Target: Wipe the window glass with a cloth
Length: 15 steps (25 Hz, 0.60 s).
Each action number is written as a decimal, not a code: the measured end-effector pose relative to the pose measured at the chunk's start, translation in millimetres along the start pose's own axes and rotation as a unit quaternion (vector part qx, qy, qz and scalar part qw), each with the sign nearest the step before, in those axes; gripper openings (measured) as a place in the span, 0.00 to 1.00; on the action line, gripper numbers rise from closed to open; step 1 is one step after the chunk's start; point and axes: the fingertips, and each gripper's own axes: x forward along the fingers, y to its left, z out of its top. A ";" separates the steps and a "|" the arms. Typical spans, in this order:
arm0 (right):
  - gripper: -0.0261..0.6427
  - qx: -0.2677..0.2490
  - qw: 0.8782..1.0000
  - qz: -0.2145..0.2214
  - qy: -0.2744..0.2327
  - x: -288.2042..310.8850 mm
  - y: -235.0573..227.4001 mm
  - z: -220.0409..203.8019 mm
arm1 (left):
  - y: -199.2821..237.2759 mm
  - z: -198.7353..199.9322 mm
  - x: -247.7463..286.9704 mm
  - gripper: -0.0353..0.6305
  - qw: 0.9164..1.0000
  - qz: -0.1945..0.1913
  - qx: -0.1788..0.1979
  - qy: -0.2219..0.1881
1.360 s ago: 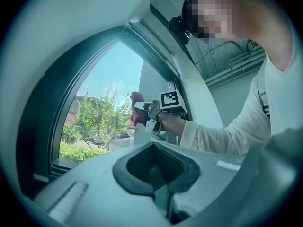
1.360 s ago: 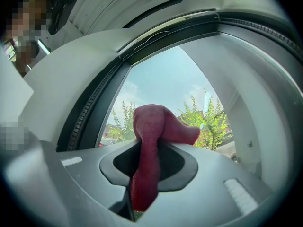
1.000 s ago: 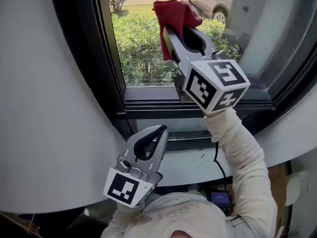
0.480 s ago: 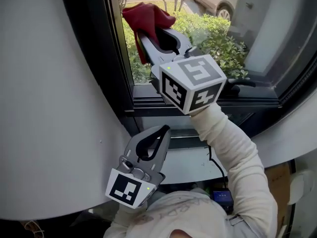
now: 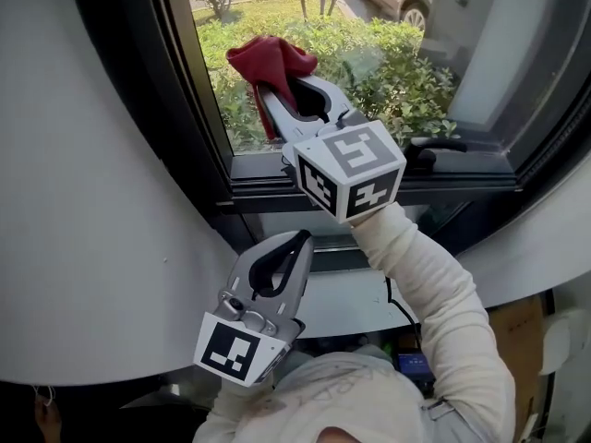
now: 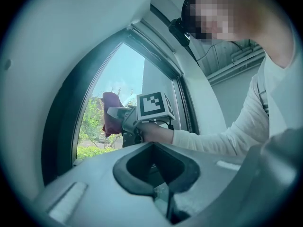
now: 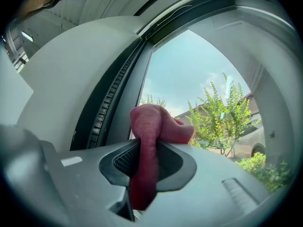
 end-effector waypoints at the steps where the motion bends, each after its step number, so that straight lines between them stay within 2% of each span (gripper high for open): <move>1: 0.19 0.000 1.000 -0.005 0.000 -6.6 -7.1 1.5 | -4.4 0.8 3.4 0.05 1.000 -0.002 0.000 0.000; 6: 0.19 -0.001 0.999 -0.035 0.000 -44.5 -49.7 7.9 | -30.8 1.5 26.0 0.05 1.000 -0.020 -0.002 0.001; 15: 0.19 -0.004 0.995 -0.102 0.004 -118.8 -137.6 11.0 | -84.5 -9.8 77.6 0.05 0.997 -0.075 -0.006 0.003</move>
